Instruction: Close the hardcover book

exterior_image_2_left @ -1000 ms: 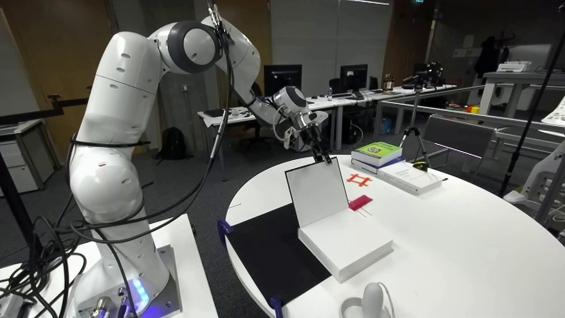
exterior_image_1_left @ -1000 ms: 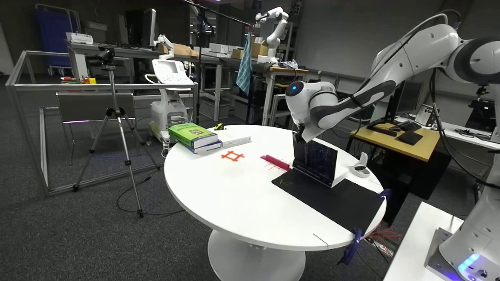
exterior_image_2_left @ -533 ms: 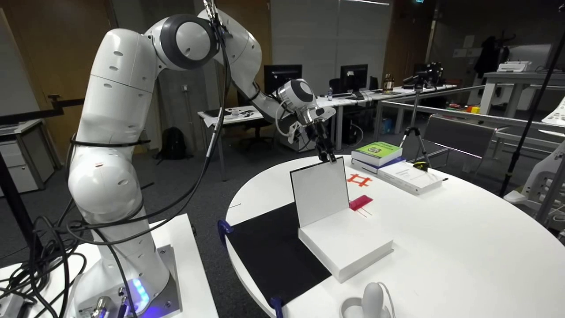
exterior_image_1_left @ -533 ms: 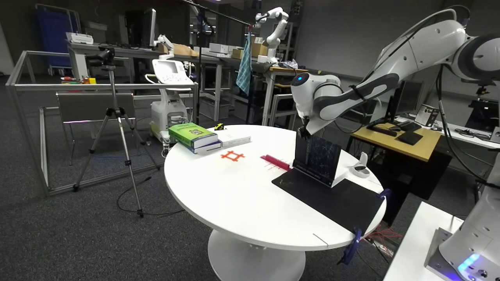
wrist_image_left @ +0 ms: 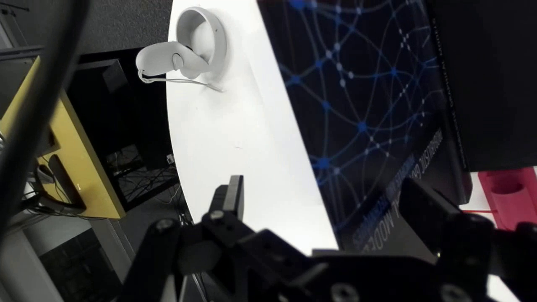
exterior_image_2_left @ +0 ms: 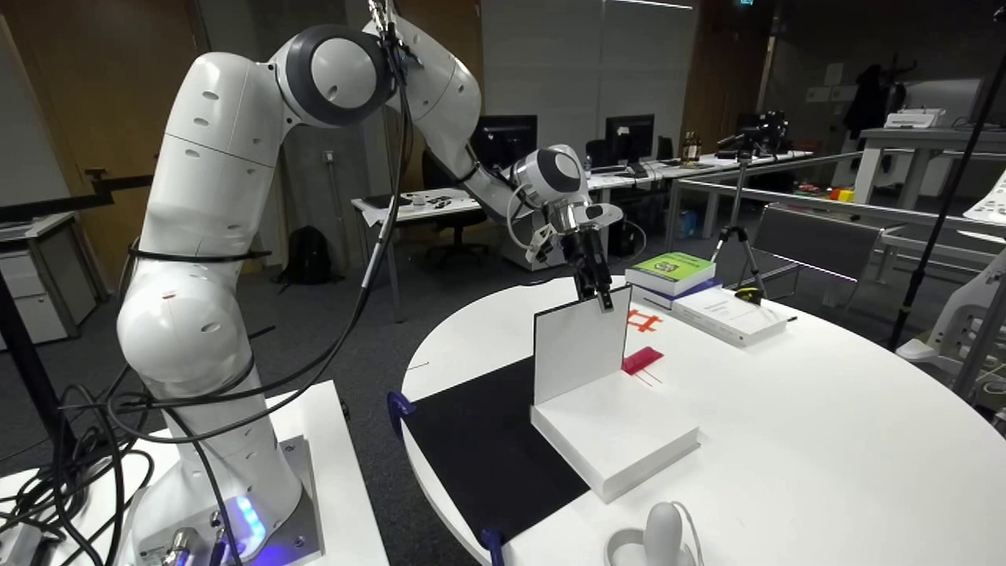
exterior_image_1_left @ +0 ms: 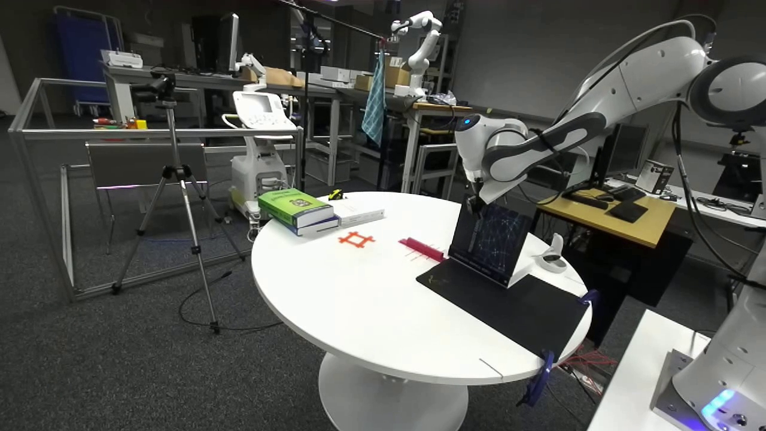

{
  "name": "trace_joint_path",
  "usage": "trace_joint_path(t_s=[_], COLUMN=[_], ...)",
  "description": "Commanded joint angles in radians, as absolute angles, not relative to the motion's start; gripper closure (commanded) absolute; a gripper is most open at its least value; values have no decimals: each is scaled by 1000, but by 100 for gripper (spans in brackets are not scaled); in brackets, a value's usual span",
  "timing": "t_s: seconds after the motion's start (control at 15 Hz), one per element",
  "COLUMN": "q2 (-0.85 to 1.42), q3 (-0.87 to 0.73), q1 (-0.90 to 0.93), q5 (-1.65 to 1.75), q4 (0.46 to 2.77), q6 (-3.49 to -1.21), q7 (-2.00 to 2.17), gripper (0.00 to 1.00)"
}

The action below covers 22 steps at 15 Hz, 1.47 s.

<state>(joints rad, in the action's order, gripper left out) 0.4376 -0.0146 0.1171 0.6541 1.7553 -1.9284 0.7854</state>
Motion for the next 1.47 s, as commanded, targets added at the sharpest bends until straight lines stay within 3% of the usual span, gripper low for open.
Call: trace_joint_path(t_s=[0.0,1.4], q2=[421,259], q3=[-37,-49], q1=[101,44], q5=[611,263], q4=[1751,1800], q6=[-1936,-2036], q7=[719,327], gripper=[0,0])
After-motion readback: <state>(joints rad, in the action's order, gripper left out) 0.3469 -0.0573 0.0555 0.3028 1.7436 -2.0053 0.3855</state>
